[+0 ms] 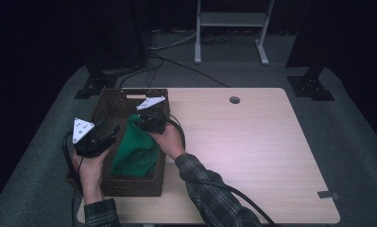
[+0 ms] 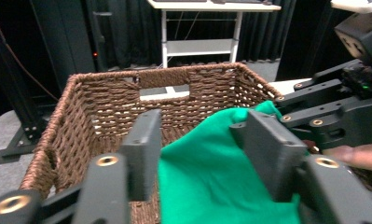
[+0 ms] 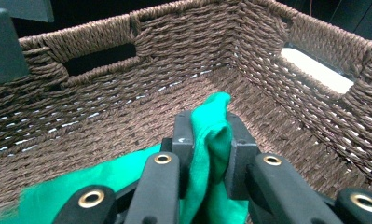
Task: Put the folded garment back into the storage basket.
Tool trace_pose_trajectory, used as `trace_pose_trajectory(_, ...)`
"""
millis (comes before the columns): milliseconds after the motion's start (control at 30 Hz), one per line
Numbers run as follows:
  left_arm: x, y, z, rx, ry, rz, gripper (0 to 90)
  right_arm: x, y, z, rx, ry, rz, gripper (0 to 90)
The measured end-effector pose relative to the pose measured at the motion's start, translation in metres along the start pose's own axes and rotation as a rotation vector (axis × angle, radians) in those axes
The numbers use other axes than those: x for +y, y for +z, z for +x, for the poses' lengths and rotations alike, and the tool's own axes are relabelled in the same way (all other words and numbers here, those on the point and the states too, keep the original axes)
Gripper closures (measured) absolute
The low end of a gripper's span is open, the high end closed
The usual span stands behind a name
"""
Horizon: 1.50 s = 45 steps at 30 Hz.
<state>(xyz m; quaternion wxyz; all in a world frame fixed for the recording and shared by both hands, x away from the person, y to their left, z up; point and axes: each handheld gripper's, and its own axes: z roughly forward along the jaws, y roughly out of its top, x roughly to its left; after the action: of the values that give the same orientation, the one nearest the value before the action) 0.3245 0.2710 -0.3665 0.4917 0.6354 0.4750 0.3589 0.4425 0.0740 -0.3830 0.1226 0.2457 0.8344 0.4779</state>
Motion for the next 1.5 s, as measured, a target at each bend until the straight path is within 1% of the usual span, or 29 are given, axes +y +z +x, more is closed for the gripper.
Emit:
trace_pose_trajectory(67, 0.0, 0.0, 0.0, 0.007, -0.003, -0.004, 36.2, 0.0, 0.0, 0.0, 0.001, 0.0, 0.0, 79.1)
trace_pose_trajectory(133, 0.001, 0.0, 0.0, 0.018, -0.005, -0.017, 28.9, 0.0, 0.0, 0.0, 0.002, -0.001, 0.0, 79.1)
trace_pose_trajectory(200, 0.001, 0.0, 0.0, 0.025, -0.009, -0.024, 24.0, 0.0, 0.0, -0.001, 0.003, 0.0, -0.002, 79.1)
trace_pose_trajectory(233, 0.001, 0.0, 0.0, 0.028, -0.009, -0.025, 19.8, 0.0, 0.0, -0.001, 0.004, -0.001, -0.003, 79.0)
trace_pose_trajectory(333, 0.001, 0.0, 0.001, 0.02, -0.019, -0.025, 8.9, 0.0, 0.0, -0.001, 0.009, -0.004, -0.005, 79.1)
trace_pose_trajectory(367, 0.001, 0.0, 0.001, 0.022, -0.02, -0.027, 7.7, 0.0, 0.0, -0.002, 0.012, -0.005, -0.003, 79.1)
trace_pose_trajectory(400, 0.002, 0.0, 0.001, 0.028, -0.022, -0.029, 3.9, 0.0, 0.0, -0.001, 0.014, -0.01, -0.003, 79.0)
trace_pose_trajectory(433, 0.002, 0.0, 0.002, 0.029, -0.026, -0.032, 2.1, 0.0, 0.0, -0.001, 0.017, -0.014, -0.005, 79.0)
trace_pose_trajectory(500, 0.002, -0.001, 0.002, 0.037, -0.029, -0.04, 1.9, 0.001, 0.0, -0.001, 0.02, -0.027, -0.005, 79.0)
trace_pose_trajectory(600, 0.002, -0.001, 0.002, 0.041, -0.027, -0.037, 2.0, 0.001, -0.002, 0.002, 0.031, -0.062, -0.019, 79.0)
trace_pose_trajectory(667, 0.002, -0.001, 0.002, 0.044, -0.025, -0.034, 1.9, 0.002, -0.002, 0.002, 0.03, -0.084, -0.02, 79.0)
trace_pose_trajectory(733, 0.002, -0.001, 0.002, 0.046, -0.024, -0.034, 1.9, 0.003, -0.002, 0.001, 0.033, -0.088, -0.02, 79.0)
trace_pose_trajectory(800, 0.002, 0.0, 0.001, 0.046, -0.024, -0.032, 1.9, 0.007, -0.001, -0.005, 0.026, -0.085, -0.02, 79.0)
trace_pose_trajectory(900, 0.002, 0.0, 0.001, 0.046, -0.022, -0.031, 2.0, 0.012, 0.005, -0.017, 0.002, -0.067, 0.008, 77.8)
trace_pose_trajectory(933, 0.002, 0.0, 0.001, 0.046, -0.02, -0.031, 2.0, 0.013, 0.007, -0.021, -0.01, -0.073, 0.013, 75.7)
trace_pose_trajectory(967, 0.002, 0.0, 0.001, 0.045, -0.019, -0.031, 1.9, 0.013, 0.009, -0.024, -0.025, -0.076, 0.021, 69.1)
trace_pose_trajectory(1000, 0.002, 0.0, 0.001, 0.047, -0.018, -0.031, 2.0, 0.013, 0.012, -0.029, -0.045, -0.058, 0.044, 56.6)
trace_pose_trajectory(1033, 0.002, 0.0, 0.001, 0.047, -0.015, -0.031, 2.0, 0.013, 0.012, -0.033, -0.051, -0.035, 0.05, 48.9)
trace_pose_trajectory(1067, 0.002, 0.0, 0.0, 0.047, -0.013, -0.031, 2.0, 0.013, 0.011, -0.036, -0.046, -0.017, 0.041, 43.1)
trace_pose_trajectory(1133, 0.002, 0.0, 0.0, 0.049, -0.008, -0.033, 2.0, 0.012, 0.006, -0.041, -0.056, 0.003, 0.011, 28.8)
trace_pose_trajectory(1167, 0.002, 0.001, 0.0, 0.049, -0.005, -0.034, 1.9, 0.012, 0.004, -0.043, -0.041, 0.009, 0.007, 22.2)
trace_pose_trajectory(1233, 0.002, 0.001, -0.001, 0.048, -0.001, -0.035, 1.9, 0.011, -0.002, -0.045, -0.046, 0.019, -0.018, 17.6)
trace_pose_trajectory(1267, 0.002, 0.001, -0.001, 0.049, -0.001, -0.033, 1.9, 0.011, -0.004, -0.045, -0.06, 0.019, -0.031, 12.6)
trace_pose_trajectory(1300, 0.002, 0.001, -0.001, 0.05, 0.001, -0.034, 1.9, 0.01, -0.006, -0.046, -0.064, 0.014, -0.041, 6.8)
trace_pose_trajectory(1333, 0.002, 0.001, -0.001, 0.051, 0.003, -0.032, 1.9, 0.009, -0.009, -0.047, -0.069, 0.011, -0.039, 3.9)
trace_pose_trajectory(1400, 0.002, 0.002, -0.002, 0.054, 0.007, -0.03, 1.9, 0.007, -0.016, -0.049, -0.078, 0.005, -0.04, 2.2)
trace_pose_trajectory(1467, 0.001, 0.002, -0.002, 0.056, 0.012, -0.028, 1.9, 0.004, -0.026, -0.051, -0.075, 0.008, -0.046, 2.0)
trace_pose_trajectory(1500, 0.002, 0.003, -0.002, 0.057, 0.015, -0.025, 1.5, 0.002, -0.032, -0.053, -0.075, 0.008, -0.05, 0.1)
